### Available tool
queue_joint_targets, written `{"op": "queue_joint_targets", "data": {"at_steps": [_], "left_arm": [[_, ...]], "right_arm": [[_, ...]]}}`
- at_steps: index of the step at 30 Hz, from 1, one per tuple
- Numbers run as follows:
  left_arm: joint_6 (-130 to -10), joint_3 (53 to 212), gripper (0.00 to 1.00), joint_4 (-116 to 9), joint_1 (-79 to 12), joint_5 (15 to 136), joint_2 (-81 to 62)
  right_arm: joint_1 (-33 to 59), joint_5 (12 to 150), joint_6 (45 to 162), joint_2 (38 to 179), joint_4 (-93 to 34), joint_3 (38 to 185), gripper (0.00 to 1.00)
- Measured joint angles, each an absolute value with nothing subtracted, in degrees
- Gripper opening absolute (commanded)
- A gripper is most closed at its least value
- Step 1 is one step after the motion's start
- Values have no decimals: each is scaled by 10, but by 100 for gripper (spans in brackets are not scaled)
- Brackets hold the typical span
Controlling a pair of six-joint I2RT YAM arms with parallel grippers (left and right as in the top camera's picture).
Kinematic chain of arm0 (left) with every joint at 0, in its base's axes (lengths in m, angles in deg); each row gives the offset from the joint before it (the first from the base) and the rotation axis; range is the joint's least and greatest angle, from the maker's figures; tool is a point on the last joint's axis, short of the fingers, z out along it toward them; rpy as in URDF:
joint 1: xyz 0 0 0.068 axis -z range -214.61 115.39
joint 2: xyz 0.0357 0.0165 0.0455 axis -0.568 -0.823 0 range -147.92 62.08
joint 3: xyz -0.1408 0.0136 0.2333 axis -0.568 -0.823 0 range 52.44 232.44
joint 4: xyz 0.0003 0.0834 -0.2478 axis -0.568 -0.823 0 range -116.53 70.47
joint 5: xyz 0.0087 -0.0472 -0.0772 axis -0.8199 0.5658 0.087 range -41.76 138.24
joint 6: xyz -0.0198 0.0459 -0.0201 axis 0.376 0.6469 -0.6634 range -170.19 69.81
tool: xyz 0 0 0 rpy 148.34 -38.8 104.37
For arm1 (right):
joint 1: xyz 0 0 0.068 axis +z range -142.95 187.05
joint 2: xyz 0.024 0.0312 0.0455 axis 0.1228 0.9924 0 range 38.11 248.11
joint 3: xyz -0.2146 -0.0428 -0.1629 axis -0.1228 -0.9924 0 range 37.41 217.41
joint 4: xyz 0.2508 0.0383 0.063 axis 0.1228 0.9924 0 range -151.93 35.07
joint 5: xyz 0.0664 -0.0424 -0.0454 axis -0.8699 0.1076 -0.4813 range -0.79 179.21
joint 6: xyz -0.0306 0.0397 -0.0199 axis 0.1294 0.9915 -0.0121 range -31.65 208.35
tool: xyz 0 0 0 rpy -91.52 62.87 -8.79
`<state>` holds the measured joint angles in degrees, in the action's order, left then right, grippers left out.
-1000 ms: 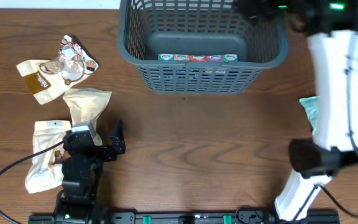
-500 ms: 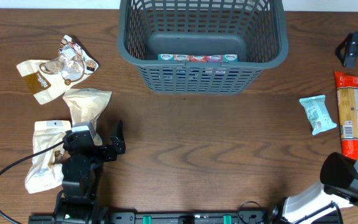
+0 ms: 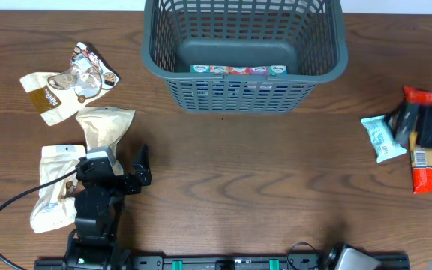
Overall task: Pack container
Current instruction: 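Move the right gripper to the mint-green wipe pouch and grasp it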
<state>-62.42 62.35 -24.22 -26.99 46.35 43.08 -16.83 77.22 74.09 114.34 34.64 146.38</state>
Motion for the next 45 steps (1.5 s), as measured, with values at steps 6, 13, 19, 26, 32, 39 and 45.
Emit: {"op": "queue_joint_targets", "data": {"at_steps": [6,13,19,26,32,39,45], "left_arm": [[-624,624,99,-242,-270,464,431],[-624,625,99,-243,-270,464,431],[-624,625,99,-243,-270,464,431],[-624,625,99,-242,-270,464,431],[-624,625,99,-239,-270,464,431],[-624,625,98,-238,-270,464,431],[-624,625,99,-238,-270,464,431]], "right_arm": [[-168,767,745,1011,305,1272,99],[-168,823,745,921,220,1146,99],[-170,863,730,1070,169,1126,99],[-176,890,702,1273,76,1119,99],[-176,899,625,1335,25,1121,99],[-186,905,550,1372,17,1206,99],[-208,907,527,1411,9,1266,99]]}}
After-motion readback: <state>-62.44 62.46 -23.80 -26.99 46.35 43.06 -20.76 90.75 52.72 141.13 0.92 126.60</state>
